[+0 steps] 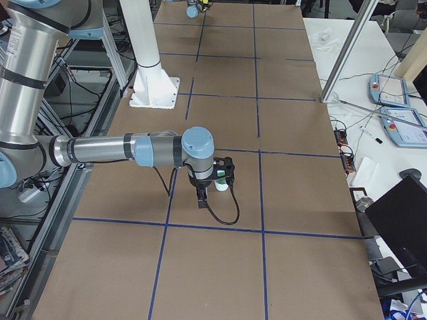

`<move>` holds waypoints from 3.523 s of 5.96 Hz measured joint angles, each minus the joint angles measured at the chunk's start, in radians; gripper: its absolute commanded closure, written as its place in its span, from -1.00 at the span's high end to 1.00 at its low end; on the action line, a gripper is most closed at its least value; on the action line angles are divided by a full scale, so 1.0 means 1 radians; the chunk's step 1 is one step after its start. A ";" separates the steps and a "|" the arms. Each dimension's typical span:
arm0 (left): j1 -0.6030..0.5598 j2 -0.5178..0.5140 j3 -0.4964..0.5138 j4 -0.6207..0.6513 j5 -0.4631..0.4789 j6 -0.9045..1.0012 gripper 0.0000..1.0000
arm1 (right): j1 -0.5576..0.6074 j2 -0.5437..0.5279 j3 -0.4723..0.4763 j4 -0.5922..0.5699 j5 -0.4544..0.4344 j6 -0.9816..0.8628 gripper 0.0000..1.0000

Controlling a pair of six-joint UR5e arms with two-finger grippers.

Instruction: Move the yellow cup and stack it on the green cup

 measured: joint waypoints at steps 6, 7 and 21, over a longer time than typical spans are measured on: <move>-0.778 -0.233 0.089 -0.531 0.249 1.157 0.39 | -0.001 -0.001 -0.011 -0.003 0.003 0.002 1.00; -0.876 -0.287 0.116 -0.635 0.219 1.357 0.39 | -0.001 0.000 -0.013 -0.003 0.003 0.002 1.00; -0.682 -0.823 0.031 -1.245 0.026 1.980 -0.13 | -0.054 0.203 -0.023 -0.007 0.105 0.044 1.00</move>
